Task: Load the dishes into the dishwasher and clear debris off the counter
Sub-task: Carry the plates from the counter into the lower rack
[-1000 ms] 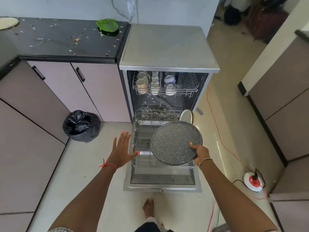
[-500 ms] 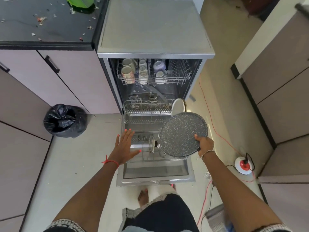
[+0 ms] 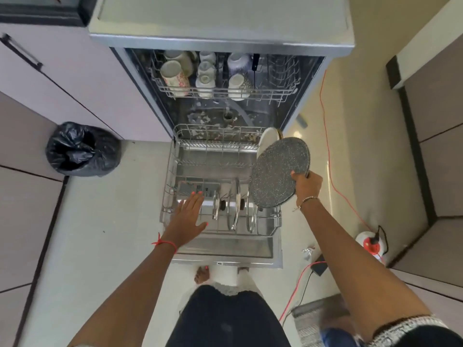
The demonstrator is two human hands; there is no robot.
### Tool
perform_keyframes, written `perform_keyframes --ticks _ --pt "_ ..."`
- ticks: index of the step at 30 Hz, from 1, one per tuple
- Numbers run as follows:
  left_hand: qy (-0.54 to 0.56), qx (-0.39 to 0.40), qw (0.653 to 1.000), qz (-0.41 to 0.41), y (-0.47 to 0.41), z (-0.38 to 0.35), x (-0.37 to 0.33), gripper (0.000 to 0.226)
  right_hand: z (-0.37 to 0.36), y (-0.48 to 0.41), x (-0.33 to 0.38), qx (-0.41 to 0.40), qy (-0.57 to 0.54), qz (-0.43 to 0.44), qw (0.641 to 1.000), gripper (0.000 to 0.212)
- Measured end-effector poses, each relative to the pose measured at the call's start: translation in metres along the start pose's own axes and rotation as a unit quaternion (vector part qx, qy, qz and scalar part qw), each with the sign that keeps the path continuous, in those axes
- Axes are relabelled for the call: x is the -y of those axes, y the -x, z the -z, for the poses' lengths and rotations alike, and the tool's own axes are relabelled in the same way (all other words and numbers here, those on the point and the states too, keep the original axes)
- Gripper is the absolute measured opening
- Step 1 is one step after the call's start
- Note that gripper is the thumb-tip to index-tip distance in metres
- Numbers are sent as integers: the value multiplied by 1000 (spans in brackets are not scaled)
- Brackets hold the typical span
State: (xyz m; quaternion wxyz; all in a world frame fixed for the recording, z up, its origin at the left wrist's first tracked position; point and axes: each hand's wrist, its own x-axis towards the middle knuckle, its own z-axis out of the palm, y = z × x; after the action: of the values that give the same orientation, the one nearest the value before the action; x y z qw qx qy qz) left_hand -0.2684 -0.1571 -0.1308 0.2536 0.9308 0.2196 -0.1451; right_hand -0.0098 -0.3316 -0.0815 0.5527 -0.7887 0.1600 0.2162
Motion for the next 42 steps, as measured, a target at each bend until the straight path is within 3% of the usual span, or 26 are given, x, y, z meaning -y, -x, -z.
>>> perform_keyframes --ticks 3,9,12,15,19,24,27,31,42 --pt "18 4 999 -29 -29 -36 -3 68 -20 -44 -5 2 55 53 997 41" --pt "44 77 996 -16 -67 -104 13 53 -59 -107 -14 -20 111 167 980 47" --pt "33 161 986 1 -87 -131 28 48 -77 -135 -25 -44 119 208 970 36" --pt "-25 220 973 -57 -93 -159 50 41 -96 -160 -35 -47 142 235 961 17" --pt "-64 224 972 -30 -99 -190 73 17 -122 -189 -43 -35 178 267 946 20" --pt "24 255 966 35 -105 -205 77 24 -147 -214 -52 -13 222 252 942 40" --pt "50 252 965 47 -107 -207 81 28 -154 -228 -58 -11 267 254 929 14" --pt "68 239 967 51 -111 -210 82 23 -162 -241 -63 -11 307 268 913 23" --pt "116 246 959 84 -120 -213 85 22 -178 -251 -75 4 354 178 918 23"
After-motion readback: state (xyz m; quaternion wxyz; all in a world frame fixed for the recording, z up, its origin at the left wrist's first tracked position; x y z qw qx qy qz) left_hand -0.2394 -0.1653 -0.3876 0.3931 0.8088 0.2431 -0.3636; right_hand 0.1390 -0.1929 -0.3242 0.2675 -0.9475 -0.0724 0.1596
